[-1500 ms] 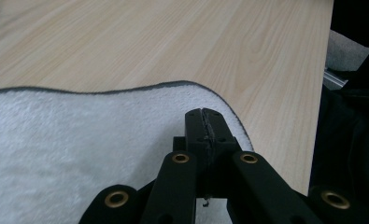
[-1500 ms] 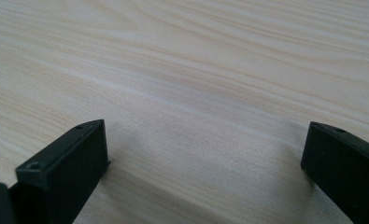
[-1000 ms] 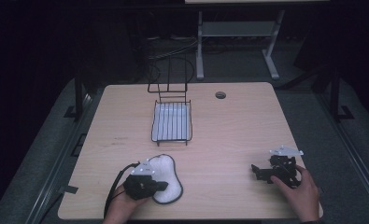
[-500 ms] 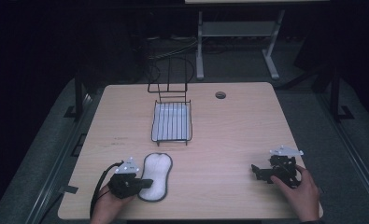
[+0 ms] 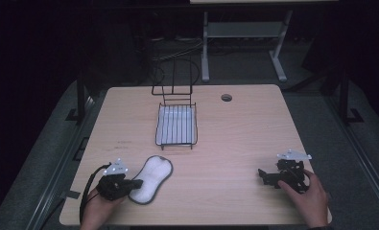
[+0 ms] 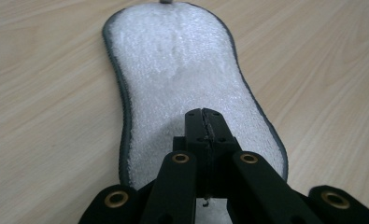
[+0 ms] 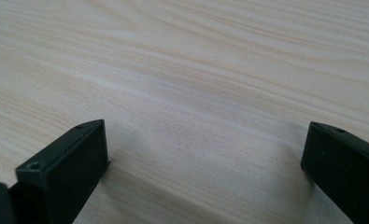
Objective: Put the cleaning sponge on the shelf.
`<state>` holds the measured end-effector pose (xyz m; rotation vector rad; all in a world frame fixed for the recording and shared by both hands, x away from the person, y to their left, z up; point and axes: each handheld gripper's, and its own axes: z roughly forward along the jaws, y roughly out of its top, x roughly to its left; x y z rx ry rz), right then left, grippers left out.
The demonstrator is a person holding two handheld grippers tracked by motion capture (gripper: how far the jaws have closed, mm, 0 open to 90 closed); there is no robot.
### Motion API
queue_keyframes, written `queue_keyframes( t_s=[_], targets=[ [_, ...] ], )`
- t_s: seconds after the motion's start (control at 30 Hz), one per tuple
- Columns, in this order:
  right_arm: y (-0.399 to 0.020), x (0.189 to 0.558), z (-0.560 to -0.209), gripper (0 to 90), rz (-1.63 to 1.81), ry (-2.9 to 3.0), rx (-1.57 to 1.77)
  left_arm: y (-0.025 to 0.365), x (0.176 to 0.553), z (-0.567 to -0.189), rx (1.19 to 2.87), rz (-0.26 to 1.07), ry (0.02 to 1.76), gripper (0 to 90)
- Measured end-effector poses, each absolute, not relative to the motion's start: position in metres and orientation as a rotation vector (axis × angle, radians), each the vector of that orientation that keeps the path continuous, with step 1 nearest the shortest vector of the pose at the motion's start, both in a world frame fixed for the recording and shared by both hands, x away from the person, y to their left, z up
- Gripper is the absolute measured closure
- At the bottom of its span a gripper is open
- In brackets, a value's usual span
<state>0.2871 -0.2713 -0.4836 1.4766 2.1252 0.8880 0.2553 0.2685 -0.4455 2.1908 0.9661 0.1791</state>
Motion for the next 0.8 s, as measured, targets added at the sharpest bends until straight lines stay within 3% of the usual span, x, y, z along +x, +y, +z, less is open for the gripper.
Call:
queue_keyframes(
  t_s=[0.6, 0.8],
  targets=[
    [-0.271, 0.287, -0.484, 0.2, 0.888, 2.125, 1.477, 0.300, 0.261, -0.444, 2.166, 0.255, 1.065, 89.0],
    [-0.271, 0.287, -0.484, 0.2, 0.888, 2.125, 1.477, 0.298, 0.262, -0.440, 2.141, 0.261, 1.060, 75.3]
  ],
)
